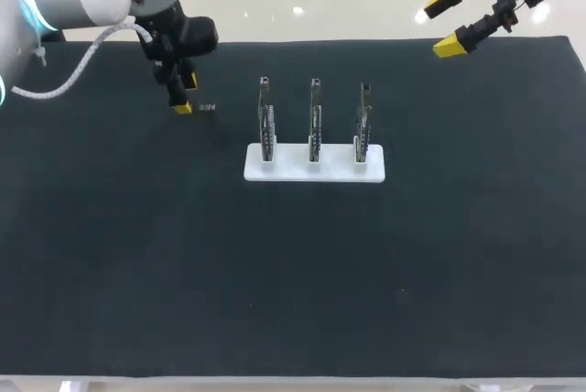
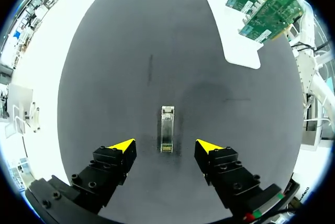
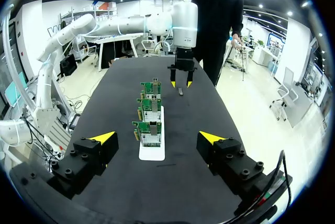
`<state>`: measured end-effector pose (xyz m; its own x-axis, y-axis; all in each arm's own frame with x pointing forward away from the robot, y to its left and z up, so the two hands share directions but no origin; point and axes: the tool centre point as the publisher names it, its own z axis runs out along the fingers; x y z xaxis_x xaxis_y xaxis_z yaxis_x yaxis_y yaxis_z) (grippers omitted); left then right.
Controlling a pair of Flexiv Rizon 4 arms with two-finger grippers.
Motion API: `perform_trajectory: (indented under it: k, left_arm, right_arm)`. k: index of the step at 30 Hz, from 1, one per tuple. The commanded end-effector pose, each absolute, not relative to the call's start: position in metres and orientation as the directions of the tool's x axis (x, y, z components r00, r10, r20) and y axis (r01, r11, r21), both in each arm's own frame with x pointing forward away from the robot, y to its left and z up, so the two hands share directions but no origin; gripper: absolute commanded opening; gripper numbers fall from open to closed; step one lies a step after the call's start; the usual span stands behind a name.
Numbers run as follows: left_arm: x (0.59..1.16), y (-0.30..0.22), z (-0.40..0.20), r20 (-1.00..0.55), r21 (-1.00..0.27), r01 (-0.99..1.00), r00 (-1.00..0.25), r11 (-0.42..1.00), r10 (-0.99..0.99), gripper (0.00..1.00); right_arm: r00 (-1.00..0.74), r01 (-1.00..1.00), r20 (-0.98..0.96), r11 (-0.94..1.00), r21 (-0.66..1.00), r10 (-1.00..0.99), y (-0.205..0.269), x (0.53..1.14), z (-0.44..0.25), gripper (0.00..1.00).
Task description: Pick up the optical module with the left hand, and insert it into the network port with the right hand.
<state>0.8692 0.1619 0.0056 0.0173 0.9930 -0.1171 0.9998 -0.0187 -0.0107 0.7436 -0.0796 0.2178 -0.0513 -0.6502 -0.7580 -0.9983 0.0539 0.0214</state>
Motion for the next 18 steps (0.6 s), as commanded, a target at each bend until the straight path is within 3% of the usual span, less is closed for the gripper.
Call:
perform_trajectory:
  k: [1,18]
  left_arm:
    - [0.8742,0.1623,-0.0008,-0.116,-0.017,1.000,0.011,-0.013,0.993,1.00]
    - [0.8708,0.1629,-0.0083,-0.109,-0.010,1.000,0.008,-0.009,0.994,1.00]
  right_arm:
    - [-0.050,-0.998,-0.759,0.054,0.020,-0.650,-0.0794,0.7433,0.2176,1.00]
    - [-0.050,-0.998,-0.759,0.054,0.020,-0.650,-0.0794,0.7433,0.2176,1.00]
